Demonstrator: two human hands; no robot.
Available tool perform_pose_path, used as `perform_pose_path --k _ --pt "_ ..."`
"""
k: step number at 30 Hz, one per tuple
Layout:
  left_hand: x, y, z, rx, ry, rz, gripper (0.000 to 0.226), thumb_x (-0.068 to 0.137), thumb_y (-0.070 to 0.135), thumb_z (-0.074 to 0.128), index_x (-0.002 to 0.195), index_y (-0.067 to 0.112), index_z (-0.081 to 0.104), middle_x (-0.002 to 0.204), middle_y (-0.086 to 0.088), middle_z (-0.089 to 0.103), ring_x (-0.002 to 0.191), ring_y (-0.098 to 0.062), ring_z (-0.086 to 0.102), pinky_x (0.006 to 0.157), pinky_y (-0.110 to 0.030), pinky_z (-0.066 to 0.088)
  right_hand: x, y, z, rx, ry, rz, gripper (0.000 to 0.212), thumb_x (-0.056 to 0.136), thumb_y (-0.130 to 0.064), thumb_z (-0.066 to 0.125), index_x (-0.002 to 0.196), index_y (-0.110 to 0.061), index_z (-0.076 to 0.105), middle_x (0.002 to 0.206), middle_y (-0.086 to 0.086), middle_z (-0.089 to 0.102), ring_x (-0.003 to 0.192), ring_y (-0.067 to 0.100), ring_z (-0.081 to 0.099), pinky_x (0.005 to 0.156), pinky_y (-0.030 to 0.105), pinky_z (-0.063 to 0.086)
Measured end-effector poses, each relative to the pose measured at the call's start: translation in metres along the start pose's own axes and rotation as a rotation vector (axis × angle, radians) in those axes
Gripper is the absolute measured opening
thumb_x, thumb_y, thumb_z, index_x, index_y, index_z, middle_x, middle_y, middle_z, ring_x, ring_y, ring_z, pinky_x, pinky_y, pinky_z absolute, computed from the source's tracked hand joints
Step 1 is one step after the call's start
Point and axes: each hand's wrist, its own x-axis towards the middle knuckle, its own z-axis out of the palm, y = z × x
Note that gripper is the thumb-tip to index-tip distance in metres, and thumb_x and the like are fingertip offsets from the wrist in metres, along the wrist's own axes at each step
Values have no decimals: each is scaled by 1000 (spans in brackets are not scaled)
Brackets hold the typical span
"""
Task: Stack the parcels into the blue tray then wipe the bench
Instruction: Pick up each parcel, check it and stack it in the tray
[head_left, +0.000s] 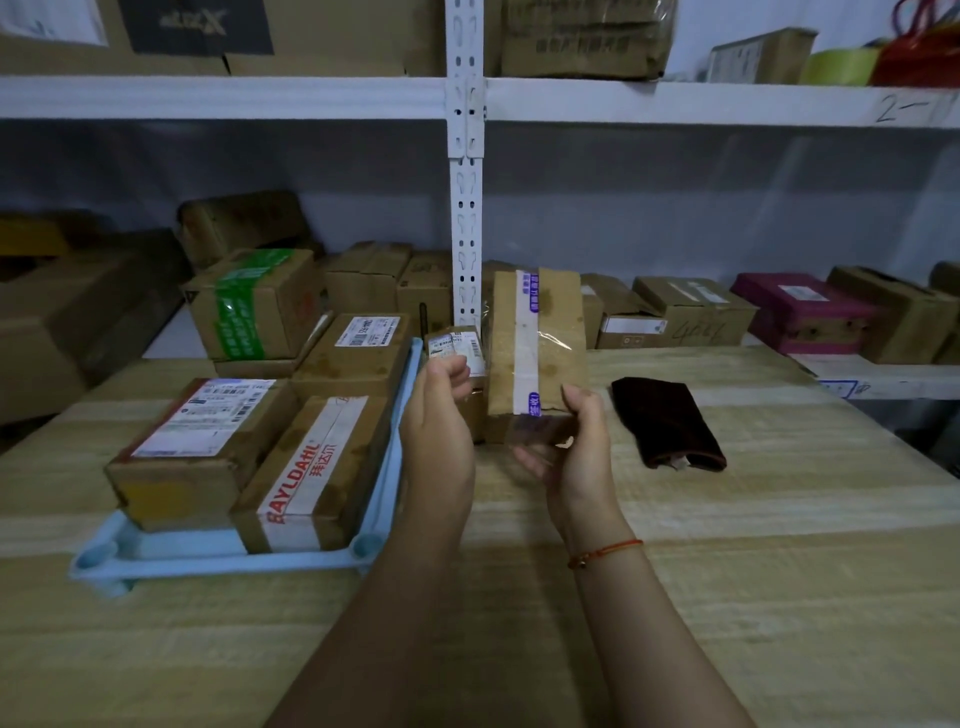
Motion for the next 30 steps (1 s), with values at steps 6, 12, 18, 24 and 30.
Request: perform_pose_path --k 6,12,18,24,30 --pt "-1 -1 1 57 -50 -4 28 103 31 35 97 31 62 104 9 68 99 -3 62 79 -22 44 0 0 -2 91 -31 41 33 93 -39 50 119 -20 59 97 6 69 91 28 67 78 39 57" --pt "-1 -1 -1 95 -55 -87 24 103 35 38 109 31 60 108 8 65 101 -6 59 83 -26 47 -2 -6 -8 247 -123 199 50 88 -59 47 120 -22 59 116 15 65 106 44 65 96 53 51" --pt "4 -8 -1 104 -156 -186 34 100 43 42 122 22 55 113 2 66 103 -13 62 85 -31 49 -5 -5 -16 477 -256 457 84 79 -74 45 137 -13 51 130 25 57 112 47 59 85 49 55" --pt "8 -14 -5 23 -350 -268 66 74 65 61 126 24 62 115 4 72 112 -17 64 99 -37 46 -5 -1 -19 603 -313 548 92 79 -79 44 140 -10 49 129 30 57 99 45 67 73 47 59" --pt "12 -16 -8 -27 -245 -266 68 72 58 69 125 17 60 115 -5 71 105 -22 68 92 -43 54 5 1 -25 364 -276 582 83 85 -74 43 133 -7 51 127 28 60 107 47 64 89 54 54"
